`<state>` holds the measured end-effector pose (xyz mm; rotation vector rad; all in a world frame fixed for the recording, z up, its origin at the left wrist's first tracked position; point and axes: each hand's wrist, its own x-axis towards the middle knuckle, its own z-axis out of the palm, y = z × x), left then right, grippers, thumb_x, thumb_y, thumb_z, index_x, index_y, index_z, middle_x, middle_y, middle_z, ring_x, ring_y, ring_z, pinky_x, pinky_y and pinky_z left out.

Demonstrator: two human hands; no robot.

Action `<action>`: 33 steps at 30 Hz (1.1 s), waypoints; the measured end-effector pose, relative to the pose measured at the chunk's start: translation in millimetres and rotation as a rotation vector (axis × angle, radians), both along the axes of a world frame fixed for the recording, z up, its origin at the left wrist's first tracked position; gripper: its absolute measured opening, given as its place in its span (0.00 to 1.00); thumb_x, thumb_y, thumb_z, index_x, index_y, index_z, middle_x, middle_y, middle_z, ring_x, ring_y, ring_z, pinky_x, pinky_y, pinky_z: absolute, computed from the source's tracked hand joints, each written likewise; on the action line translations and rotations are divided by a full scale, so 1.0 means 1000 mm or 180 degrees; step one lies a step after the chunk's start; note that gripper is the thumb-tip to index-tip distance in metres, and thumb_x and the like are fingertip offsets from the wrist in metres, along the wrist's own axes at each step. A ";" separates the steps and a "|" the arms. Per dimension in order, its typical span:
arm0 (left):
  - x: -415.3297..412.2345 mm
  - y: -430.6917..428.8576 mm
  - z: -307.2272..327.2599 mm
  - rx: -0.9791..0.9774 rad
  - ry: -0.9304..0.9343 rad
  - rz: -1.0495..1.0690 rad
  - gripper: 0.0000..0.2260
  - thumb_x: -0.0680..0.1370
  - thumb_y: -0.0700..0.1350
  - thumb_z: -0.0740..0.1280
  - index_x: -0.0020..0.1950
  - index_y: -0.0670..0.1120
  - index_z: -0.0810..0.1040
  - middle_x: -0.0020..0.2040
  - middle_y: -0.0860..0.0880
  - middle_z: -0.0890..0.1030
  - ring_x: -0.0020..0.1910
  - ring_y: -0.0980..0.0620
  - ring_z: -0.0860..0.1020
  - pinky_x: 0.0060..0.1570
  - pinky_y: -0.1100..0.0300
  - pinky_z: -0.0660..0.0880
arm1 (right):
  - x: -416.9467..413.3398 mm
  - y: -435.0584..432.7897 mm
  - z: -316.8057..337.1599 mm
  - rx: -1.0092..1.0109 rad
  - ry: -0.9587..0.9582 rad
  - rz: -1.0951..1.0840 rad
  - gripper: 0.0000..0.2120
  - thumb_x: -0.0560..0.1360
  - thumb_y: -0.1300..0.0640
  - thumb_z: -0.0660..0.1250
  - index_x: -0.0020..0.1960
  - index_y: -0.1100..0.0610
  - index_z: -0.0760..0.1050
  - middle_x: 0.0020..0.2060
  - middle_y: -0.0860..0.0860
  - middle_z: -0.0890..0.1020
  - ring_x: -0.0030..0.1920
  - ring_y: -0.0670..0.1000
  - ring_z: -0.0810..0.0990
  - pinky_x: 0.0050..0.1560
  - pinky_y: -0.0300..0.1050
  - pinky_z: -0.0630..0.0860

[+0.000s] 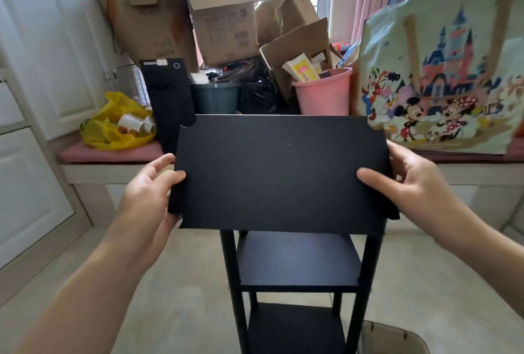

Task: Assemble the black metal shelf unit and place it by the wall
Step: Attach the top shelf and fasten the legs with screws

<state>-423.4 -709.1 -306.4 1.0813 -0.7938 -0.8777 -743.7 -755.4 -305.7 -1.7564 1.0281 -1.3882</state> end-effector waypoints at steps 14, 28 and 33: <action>-0.017 -0.067 0.048 0.0055 -0.0942 -0.0136 0.05 0.81 0.42 0.68 0.55 0.49 0.80 0.48 0.50 0.82 0.43 0.55 0.80 0.28 0.69 0.75 | -0.032 -0.075 0.054 0.1119 -0.0194 -0.0744 0.06 0.76 0.53 0.72 0.46 0.56 0.82 0.45 0.53 0.86 0.44 0.53 0.83 0.49 0.50 0.79; -0.007 -0.104 0.013 0.0620 -0.0544 -0.0218 0.05 0.79 0.44 0.70 0.46 0.43 0.81 0.43 0.44 0.79 0.40 0.48 0.77 0.37 0.59 0.73 | -0.027 -0.111 0.031 0.1884 -0.0159 -0.0746 0.06 0.76 0.55 0.72 0.47 0.59 0.82 0.40 0.54 0.83 0.39 0.53 0.80 0.40 0.46 0.75; -0.012 -0.105 0.010 0.0676 -0.0559 -0.0188 0.06 0.79 0.44 0.69 0.46 0.43 0.80 0.38 0.46 0.76 0.35 0.49 0.74 0.32 0.59 0.73 | -0.025 -0.115 0.026 0.1936 -0.0306 -0.0685 0.06 0.76 0.57 0.71 0.48 0.60 0.81 0.37 0.53 0.83 0.36 0.52 0.80 0.37 0.44 0.76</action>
